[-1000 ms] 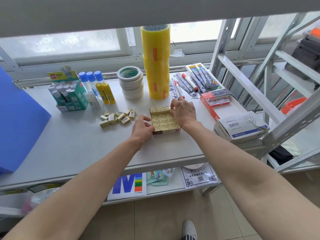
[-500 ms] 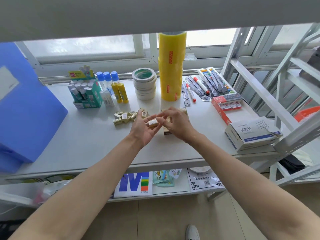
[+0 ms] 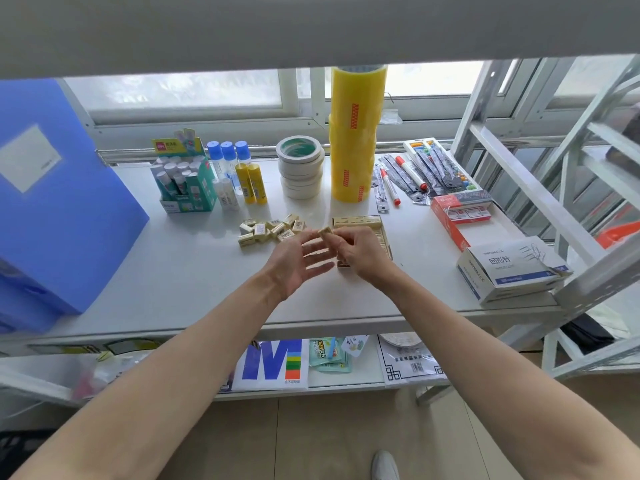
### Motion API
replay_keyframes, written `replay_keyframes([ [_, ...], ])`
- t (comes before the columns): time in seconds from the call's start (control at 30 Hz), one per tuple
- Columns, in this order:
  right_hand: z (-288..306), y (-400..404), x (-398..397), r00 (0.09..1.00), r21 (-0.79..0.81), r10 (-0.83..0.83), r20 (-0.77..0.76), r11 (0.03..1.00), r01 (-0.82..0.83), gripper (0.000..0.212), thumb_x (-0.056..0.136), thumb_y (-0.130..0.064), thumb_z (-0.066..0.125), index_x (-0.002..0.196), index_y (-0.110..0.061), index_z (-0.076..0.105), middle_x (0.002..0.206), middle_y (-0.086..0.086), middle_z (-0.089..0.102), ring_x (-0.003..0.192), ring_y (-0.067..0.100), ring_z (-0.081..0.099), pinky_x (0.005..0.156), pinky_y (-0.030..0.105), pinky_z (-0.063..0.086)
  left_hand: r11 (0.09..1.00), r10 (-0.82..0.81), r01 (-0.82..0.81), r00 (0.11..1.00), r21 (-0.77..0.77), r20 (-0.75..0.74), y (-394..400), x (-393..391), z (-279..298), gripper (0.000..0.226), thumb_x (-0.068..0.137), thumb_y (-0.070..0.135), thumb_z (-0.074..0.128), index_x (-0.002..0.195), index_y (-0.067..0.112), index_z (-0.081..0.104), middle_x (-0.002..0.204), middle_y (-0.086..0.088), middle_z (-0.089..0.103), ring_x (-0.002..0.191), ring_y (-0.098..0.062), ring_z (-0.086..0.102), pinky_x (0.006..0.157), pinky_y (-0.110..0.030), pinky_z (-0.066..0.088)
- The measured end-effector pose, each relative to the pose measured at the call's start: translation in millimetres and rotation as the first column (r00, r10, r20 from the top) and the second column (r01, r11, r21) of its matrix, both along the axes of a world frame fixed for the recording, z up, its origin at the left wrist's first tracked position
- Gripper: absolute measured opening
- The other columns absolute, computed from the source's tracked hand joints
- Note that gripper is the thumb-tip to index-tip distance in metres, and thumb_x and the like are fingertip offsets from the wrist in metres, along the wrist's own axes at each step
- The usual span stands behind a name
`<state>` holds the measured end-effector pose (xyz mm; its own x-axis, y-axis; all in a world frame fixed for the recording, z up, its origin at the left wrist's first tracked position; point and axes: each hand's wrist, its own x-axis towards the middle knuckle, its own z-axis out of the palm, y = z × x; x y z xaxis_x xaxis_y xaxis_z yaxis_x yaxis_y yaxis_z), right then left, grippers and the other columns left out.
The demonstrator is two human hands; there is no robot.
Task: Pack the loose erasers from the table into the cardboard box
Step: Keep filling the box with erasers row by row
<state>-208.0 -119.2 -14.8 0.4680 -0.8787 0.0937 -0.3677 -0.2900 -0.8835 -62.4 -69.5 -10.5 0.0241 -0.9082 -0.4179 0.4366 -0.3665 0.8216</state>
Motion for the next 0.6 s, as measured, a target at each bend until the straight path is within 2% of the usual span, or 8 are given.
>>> replay_keyframes([
  [0.1, 3, 3, -3, 0.993, 0.122, 0.013, 0.120, 0.992, -0.028, 0.035, 0.097, -0.030, 0.055, 0.085, -0.001, 0.069, 0.065, 0.011, 0.056, 0.059, 0.016, 0.050, 0.058, 0.032, 0.045, 0.999, 0.008, -0.007, 1.000, -0.037, 0.030, 3, 0, 1, 0.028, 0.102, 0.016, 0.044, 0.122, 0.011, 0.063, 0.116, -0.013, 0.067, 0.106, -0.026, 0.066, 0.091, -0.041, 0.055],
  [0.17, 3, 5, -4, 0.987, 0.175, 0.003, 0.159, 0.984, -0.031, 0.025, 0.097, -0.026, 0.055, 0.099, -0.004, 0.069, 0.068, 0.006, 0.058, 0.061, 0.014, 0.051, 0.059, 0.028, 0.046, 0.998, 0.000, 0.002, 0.999, -0.061, 0.043, 3, 1, 1, 0.025, 0.100, 0.014, 0.050, 0.120, 0.011, 0.065, 0.115, -0.012, 0.068, 0.107, -0.027, 0.066, 0.089, -0.040, 0.055],
  [0.27, 3, 6, -7, 0.978, 0.263, -0.037, 0.208, 0.965, -0.020, 0.027, 0.095, -0.024, 0.059, 0.115, -0.006, 0.056, 0.077, 0.007, 0.066, 0.063, 0.013, 0.056, 0.064, 0.031, 0.050, 0.997, -0.007, 0.016, 0.994, -0.077, 0.106, 1, 2, -3, 0.031, 0.092, 0.019, 0.064, 0.121, 0.007, 0.065, 0.112, -0.013, 0.067, 0.105, -0.026, 0.063, 0.086, -0.037, 0.056],
  [0.37, 3, 7, -10, 0.980, 0.244, -0.048, 0.192, 0.970, 0.000, 0.020, 0.098, -0.020, 0.053, 0.114, -0.008, 0.057, 0.079, 0.009, 0.067, 0.061, 0.012, 0.056, 0.063, 0.029, 0.051, 0.997, 0.006, 0.007, 0.989, -0.082, 0.148, -1, 2, -5, 0.040, 0.088, 0.018, 0.070, 0.123, 0.002, 0.061, 0.104, -0.011, 0.066, 0.094, -0.021, 0.062, 0.084, -0.034, 0.057],
  [0.5, -1, 7, -12, 0.978, 0.244, -0.069, 0.199, 0.969, 0.019, 0.026, 0.101, -0.007, 0.041, 0.114, -0.008, 0.064, 0.079, 0.008, 0.063, 0.059, 0.012, 0.051, 0.063, 0.024, 0.050, 0.996, 0.048, -0.038, 0.990, -0.080, 0.131, -2, 1, -7, 0.023, 0.092, 0.006, 0.062, 0.114, 0.001, 0.062, 0.088, -0.009, 0.065, 0.076, -0.016, 0.064, 0.077, -0.031, 0.058],
  [0.6, -4, 8, -13, 0.977, 0.245, -0.079, 0.198, 0.969, 0.029, 0.028, 0.100, -0.005, 0.040, 0.115, -0.008, 0.064, 0.081, 0.005, 0.063, 0.061, 0.012, 0.051, 0.065, 0.024, 0.048, 0.995, 0.058, -0.048, 0.991, -0.083, 0.120, -3, 0, -9, 0.017, 0.093, 0.002, 0.060, 0.109, 0.001, 0.063, 0.084, -0.010, 0.066, 0.072, -0.016, 0.064, 0.076, -0.031, 0.058],
])
